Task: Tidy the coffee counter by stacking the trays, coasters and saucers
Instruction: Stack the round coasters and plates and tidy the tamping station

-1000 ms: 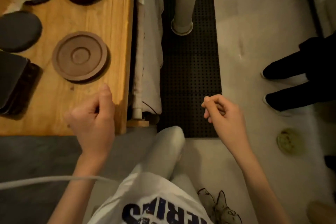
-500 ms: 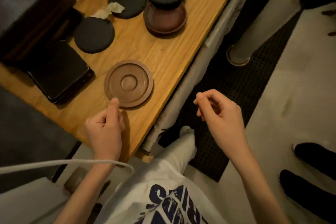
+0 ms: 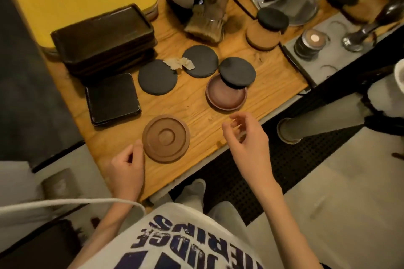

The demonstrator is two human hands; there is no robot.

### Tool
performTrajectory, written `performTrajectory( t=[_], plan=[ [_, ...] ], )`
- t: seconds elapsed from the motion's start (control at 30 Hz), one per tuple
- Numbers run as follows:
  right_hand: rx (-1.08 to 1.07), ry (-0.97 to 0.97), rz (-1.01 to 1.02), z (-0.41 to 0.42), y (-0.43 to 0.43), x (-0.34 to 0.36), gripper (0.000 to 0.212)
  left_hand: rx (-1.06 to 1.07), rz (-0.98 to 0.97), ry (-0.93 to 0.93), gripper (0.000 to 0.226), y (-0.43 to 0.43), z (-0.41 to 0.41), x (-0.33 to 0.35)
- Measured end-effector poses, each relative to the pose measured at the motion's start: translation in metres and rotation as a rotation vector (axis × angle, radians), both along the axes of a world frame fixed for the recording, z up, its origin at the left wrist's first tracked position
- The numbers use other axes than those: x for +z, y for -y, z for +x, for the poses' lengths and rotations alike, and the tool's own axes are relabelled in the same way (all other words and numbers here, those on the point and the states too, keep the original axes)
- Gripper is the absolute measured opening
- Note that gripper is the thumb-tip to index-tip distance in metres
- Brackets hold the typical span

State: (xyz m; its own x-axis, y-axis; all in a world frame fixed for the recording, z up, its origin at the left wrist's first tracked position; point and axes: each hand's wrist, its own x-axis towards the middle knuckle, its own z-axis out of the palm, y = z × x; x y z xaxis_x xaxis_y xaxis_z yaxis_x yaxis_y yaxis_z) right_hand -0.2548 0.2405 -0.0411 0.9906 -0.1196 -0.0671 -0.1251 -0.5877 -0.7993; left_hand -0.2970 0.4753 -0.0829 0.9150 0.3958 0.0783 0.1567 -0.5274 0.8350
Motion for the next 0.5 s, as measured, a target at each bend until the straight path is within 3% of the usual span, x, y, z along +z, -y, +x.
performTrajectory(
  t=[0.17, 0.23, 0.5],
  plan=[
    [0.084, 0.009, -0.232, 0.032, 0.012, -0.012, 0.077, -0.004, 0.240, -0.044, 0.041, 0.006, -0.001, 0.001],
    [0.108, -0.027, -0.284, 0.046, 0.017, -0.018, 0.096, 0.051, 0.289, -0.093, 0.045, 0.015, -0.001, -0.002],
    [0.148, 0.067, -0.302, 0.091, 0.026, -0.033, 0.111, 0.167, 0.402, -0.146, 0.110, 0.048, -0.001, -0.016]
  ],
)
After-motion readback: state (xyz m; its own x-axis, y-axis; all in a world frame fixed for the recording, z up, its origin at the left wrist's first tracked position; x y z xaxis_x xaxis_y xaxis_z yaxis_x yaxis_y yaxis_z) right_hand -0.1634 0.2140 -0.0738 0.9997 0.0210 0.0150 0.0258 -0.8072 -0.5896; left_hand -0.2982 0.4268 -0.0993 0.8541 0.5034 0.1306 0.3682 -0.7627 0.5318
